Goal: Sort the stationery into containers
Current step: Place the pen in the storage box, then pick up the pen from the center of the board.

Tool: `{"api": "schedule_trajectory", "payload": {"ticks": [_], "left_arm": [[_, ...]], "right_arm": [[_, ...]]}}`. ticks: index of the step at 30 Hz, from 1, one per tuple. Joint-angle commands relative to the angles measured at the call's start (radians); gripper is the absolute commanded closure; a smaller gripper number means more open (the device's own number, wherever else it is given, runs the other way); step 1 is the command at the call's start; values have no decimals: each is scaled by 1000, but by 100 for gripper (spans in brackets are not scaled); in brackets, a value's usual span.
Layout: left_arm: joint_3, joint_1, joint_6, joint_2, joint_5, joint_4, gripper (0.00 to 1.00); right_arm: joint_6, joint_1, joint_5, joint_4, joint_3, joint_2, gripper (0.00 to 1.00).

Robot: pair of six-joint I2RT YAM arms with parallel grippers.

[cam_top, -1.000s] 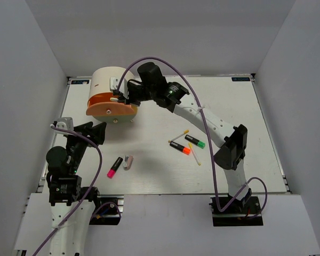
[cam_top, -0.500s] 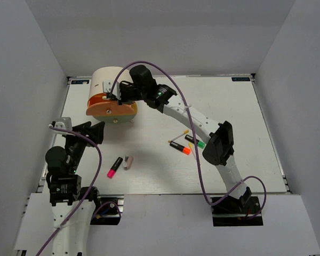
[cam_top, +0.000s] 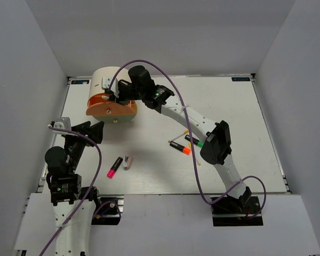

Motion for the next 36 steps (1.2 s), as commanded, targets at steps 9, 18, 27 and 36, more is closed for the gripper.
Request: {"api": "schedule_trajectory", "payload": {"ticks": [9,18,27,36], "left_arm": [[-5,22,-5,13,24,14,28],[-14,22,-5,33,56,23,32],[-14,22,-5,70,142,52,80],[-14,22,-5,119,194,61,34]], "right_arm": [[64,1,25,54,24,-30,49],[127,-43,119,22,-173,-266,76],[147,-143,246,73,-767,-655,93],[68,-237,228,-107,-1135,-746,54]]}}
